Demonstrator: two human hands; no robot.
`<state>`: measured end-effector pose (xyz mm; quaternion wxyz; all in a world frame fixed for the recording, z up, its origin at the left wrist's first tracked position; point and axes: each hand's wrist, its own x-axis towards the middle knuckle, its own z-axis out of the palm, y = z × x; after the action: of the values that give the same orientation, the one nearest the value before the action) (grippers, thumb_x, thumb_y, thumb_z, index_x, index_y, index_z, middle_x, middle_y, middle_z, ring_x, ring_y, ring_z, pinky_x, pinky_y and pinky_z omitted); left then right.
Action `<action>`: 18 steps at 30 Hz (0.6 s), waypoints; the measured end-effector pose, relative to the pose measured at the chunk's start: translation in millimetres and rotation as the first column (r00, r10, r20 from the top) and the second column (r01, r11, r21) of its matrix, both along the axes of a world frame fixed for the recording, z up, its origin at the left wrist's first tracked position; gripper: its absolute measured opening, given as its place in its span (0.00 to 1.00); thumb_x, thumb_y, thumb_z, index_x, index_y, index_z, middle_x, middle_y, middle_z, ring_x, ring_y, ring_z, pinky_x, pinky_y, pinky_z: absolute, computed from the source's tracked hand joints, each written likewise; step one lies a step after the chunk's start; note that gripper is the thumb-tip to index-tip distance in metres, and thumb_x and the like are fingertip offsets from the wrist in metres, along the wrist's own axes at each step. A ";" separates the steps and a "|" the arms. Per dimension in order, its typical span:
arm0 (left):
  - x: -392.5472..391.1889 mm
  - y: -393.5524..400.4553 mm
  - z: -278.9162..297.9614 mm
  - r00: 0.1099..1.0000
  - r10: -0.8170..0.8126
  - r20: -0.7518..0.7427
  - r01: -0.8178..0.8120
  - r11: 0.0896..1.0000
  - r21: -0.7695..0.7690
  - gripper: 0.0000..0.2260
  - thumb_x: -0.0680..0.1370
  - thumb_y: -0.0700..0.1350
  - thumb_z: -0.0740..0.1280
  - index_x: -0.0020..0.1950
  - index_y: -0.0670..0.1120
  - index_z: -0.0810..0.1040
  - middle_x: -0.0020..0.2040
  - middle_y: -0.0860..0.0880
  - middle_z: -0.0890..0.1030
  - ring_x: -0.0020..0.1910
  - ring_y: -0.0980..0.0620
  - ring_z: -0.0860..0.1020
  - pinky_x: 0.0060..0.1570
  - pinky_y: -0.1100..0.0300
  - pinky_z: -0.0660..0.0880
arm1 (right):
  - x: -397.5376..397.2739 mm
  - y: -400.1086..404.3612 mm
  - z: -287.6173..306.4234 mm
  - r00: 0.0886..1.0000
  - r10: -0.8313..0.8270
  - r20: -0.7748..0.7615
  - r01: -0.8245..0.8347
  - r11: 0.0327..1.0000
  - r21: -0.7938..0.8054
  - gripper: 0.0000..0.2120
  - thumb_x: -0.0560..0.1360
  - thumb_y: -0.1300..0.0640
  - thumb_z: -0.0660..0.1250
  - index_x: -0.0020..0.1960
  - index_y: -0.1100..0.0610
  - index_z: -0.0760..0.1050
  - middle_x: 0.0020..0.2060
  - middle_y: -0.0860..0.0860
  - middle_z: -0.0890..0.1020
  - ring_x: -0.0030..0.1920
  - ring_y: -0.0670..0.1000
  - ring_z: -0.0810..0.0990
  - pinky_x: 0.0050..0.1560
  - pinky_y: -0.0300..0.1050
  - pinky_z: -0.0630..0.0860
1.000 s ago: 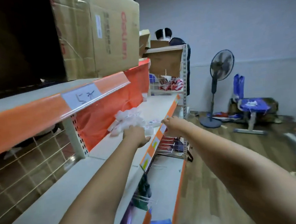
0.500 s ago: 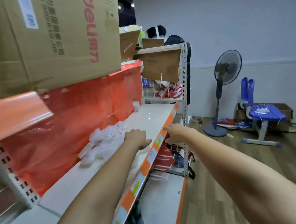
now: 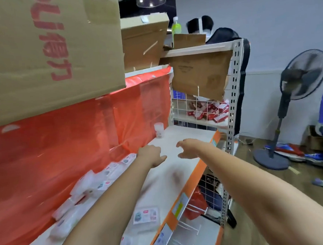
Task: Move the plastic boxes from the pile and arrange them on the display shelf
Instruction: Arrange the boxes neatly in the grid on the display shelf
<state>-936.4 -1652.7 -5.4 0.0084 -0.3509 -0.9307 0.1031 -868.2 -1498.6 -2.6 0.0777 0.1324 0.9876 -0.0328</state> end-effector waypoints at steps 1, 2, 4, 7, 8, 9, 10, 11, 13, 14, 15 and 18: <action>-10.0 7.0 -1.4 1.000 0.019 0.002 -0.019 1.000 0.008 0.22 0.80 0.59 0.54 0.68 0.48 0.71 0.65 0.45 0.74 0.63 0.44 0.72 0.58 0.53 0.68 | -14.8 9.4 -4.0 1.000 0.019 0.002 -0.019 1.000 0.002 0.26 0.79 0.48 0.60 0.74 0.52 0.60 0.71 0.53 0.66 0.69 0.57 0.66 0.67 0.51 0.67; -19.4 14.0 -3.6 0.999 0.041 0.007 -0.041 0.999 0.017 0.22 0.80 0.59 0.54 0.68 0.48 0.71 0.65 0.46 0.75 0.63 0.44 0.73 0.58 0.54 0.68 | -29.7 18.3 -7.9 0.999 0.043 0.005 -0.043 0.999 0.004 0.26 0.78 0.48 0.60 0.74 0.52 0.60 0.71 0.53 0.67 0.69 0.56 0.66 0.67 0.50 0.67; -39.5 27.6 -10.6 0.995 0.098 0.018 -0.099 0.995 0.033 0.22 0.80 0.59 0.55 0.68 0.48 0.71 0.65 0.46 0.75 0.63 0.44 0.73 0.57 0.54 0.68 | -60.3 35.9 -14.4 0.995 0.095 0.013 -0.095 0.995 0.011 0.26 0.78 0.48 0.60 0.74 0.52 0.60 0.70 0.53 0.67 0.69 0.56 0.67 0.67 0.50 0.67; -69.2 46.4 -19.3 0.978 0.199 0.055 -0.203 0.977 0.064 0.22 0.80 0.59 0.55 0.68 0.49 0.71 0.65 0.45 0.74 0.63 0.44 0.72 0.58 0.52 0.68 | -107.4 62.3 -19.2 0.983 0.181 0.030 -0.181 0.983 0.014 0.27 0.78 0.49 0.60 0.74 0.53 0.59 0.70 0.53 0.67 0.69 0.56 0.67 0.67 0.49 0.66; -78.0 51.4 -21.3 0.970 0.233 0.070 -0.238 0.968 0.078 0.22 0.80 0.59 0.55 0.68 0.49 0.71 0.65 0.45 0.74 0.64 0.44 0.71 0.59 0.52 0.67 | -123.2 71.1 -20.4 0.977 0.210 0.031 -0.210 0.977 0.021 0.27 0.78 0.49 0.61 0.74 0.53 0.59 0.70 0.54 0.67 0.69 0.56 0.67 0.67 0.49 0.66; -85.8 55.1 -23.1 0.961 0.265 0.083 -0.272 0.958 0.090 0.22 0.80 0.59 0.55 0.68 0.48 0.71 0.65 0.45 0.73 0.64 0.44 0.70 0.60 0.51 0.67 | -137.8 78.5 -21.0 0.972 0.235 0.029 -0.236 0.971 0.026 0.27 0.78 0.49 0.61 0.74 0.54 0.59 0.70 0.54 0.67 0.69 0.56 0.67 0.66 0.48 0.66; -92.8 57.9 -24.1 0.951 0.295 0.091 -0.303 0.948 0.095 0.22 0.80 0.58 0.56 0.68 0.48 0.71 0.65 0.45 0.73 0.64 0.43 0.70 0.60 0.51 0.67 | -151.5 85.4 -21.6 0.965 0.263 0.016 -0.263 0.964 0.030 0.27 0.78 0.49 0.61 0.74 0.54 0.59 0.70 0.55 0.67 0.68 0.56 0.68 0.66 0.48 0.67; -99.1 59.0 -25.0 0.942 0.324 0.092 -0.332 0.938 0.097 0.21 0.80 0.58 0.56 0.68 0.48 0.71 0.65 0.45 0.73 0.64 0.43 0.70 0.60 0.51 0.67 | -164.6 91.0 -21.7 0.958 0.288 0.005 -0.288 0.957 0.034 0.27 0.78 0.50 0.61 0.74 0.54 0.59 0.70 0.55 0.67 0.68 0.57 0.69 0.66 0.49 0.67; -108.5 58.3 -27.4 0.919 0.384 0.093 -0.392 0.914 0.103 0.21 0.80 0.58 0.56 0.67 0.47 0.70 0.65 0.44 0.73 0.64 0.43 0.70 0.59 0.52 0.68 | -186.4 99.8 -21.2 0.942 0.336 0.009 -0.336 0.941 0.045 0.27 0.78 0.51 0.61 0.74 0.56 0.59 0.70 0.57 0.66 0.67 0.58 0.69 0.64 0.49 0.67; -111.8 56.1 -29.1 0.905 0.414 0.093 -0.423 0.900 0.109 0.21 0.80 0.58 0.56 0.67 0.47 0.70 0.65 0.44 0.73 0.64 0.43 0.70 0.60 0.52 0.68 | -195.5 102.8 -21.4 0.935 0.355 0.017 -0.356 0.933 0.048 0.26 0.79 0.52 0.59 0.74 0.57 0.59 0.71 0.58 0.65 0.68 0.59 0.69 0.64 0.48 0.67; -114.3 52.8 -30.9 0.890 0.446 0.091 -0.454 0.884 0.114 0.21 0.80 0.58 0.56 0.67 0.47 0.70 0.65 0.44 0.73 0.64 0.43 0.70 0.60 0.52 0.68 | -203.7 105.3 -21.8 0.928 0.371 0.024 -0.372 0.927 0.049 0.25 0.80 0.53 0.58 0.74 0.58 0.59 0.71 0.58 0.65 0.68 0.59 0.68 0.65 0.48 0.66; -116.8 41.7 -36.9 0.839 0.536 0.095 -0.544 0.830 0.124 0.21 0.80 0.58 0.57 0.67 0.48 0.71 0.65 0.45 0.73 0.65 0.44 0.70 0.60 0.51 0.68 | -226.3 112.3 -28.9 0.914 0.403 -0.037 -0.403 0.915 -0.007 0.27 0.79 0.52 0.59 0.75 0.56 0.58 0.73 0.57 0.62 0.69 0.60 0.66 0.66 0.49 0.65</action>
<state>-1053.3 -1610.9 -42.3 -0.0218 -0.0749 -0.9967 0.0231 -1094.4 -1386.3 -31.5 0.0667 -0.0751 0.9946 -0.0254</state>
